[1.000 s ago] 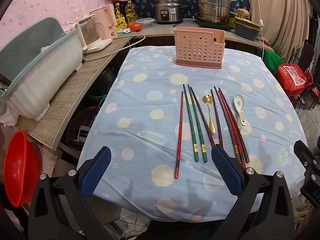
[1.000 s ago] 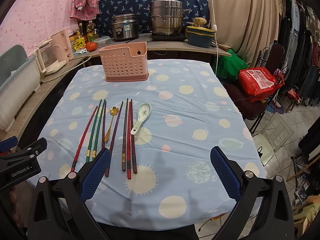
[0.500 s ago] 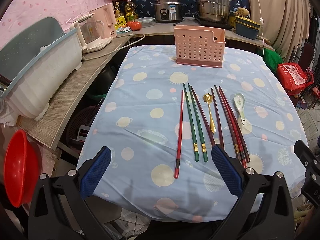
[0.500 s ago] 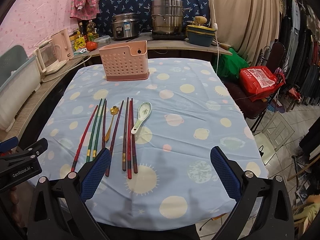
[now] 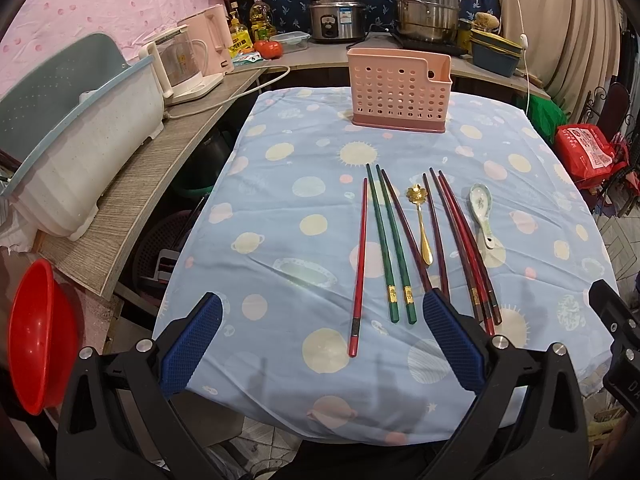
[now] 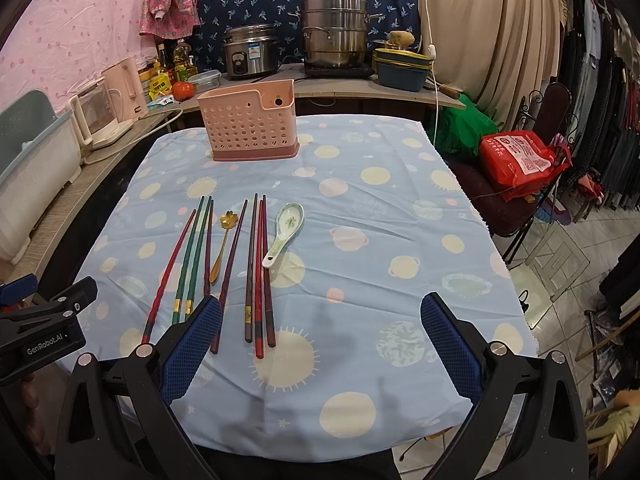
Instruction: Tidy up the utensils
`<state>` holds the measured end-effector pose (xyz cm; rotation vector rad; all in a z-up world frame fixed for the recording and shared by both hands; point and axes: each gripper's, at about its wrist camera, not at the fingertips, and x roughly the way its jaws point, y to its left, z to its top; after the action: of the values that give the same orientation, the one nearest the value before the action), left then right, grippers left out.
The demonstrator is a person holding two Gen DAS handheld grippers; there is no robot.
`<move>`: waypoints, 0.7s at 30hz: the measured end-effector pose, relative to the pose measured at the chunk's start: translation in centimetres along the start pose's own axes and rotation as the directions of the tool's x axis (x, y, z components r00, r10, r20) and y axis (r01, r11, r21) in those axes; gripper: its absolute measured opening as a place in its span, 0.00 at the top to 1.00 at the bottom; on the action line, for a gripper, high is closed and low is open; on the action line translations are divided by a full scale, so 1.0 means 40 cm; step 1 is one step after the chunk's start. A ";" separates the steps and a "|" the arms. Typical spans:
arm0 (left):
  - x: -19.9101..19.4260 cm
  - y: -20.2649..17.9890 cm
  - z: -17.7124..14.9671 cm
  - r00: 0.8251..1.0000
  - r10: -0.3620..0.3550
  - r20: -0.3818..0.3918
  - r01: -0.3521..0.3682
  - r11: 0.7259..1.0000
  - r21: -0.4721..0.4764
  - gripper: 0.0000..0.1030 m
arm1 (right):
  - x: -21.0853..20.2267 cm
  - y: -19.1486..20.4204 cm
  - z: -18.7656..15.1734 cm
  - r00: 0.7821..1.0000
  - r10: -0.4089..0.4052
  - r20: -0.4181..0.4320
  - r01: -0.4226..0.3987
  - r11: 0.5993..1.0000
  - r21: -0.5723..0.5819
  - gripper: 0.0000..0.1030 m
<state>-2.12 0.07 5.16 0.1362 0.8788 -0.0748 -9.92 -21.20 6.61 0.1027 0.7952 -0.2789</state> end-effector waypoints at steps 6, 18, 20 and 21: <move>0.000 -0.001 0.001 1.000 0.000 0.000 0.000 1.000 0.002 0.07 | 0.000 -0.001 0.001 1.000 0.001 -0.001 -0.001 1.000 0.001 0.07; 0.117 0.071 -0.033 0.997 0.005 -0.078 -0.009 0.998 -0.055 0.07 | 0.032 0.002 -0.012 0.999 0.001 -0.036 0.000 0.999 0.032 0.07; 0.155 0.088 -0.046 0.995 -0.006 -0.098 -0.002 0.997 -0.075 0.07 | 0.048 0.001 -0.017 0.999 -0.002 -0.049 0.004 0.999 0.035 0.07; 0.168 0.091 -0.049 0.994 -0.010 -0.110 0.001 0.997 -0.079 0.07 | 0.055 0.006 -0.022 0.998 -0.004 -0.057 0.006 0.999 0.036 0.07</move>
<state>1.12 3.90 -0.95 0.0649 0.9908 -0.0380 -9.00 -21.25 4.41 0.1432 0.8476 -0.2961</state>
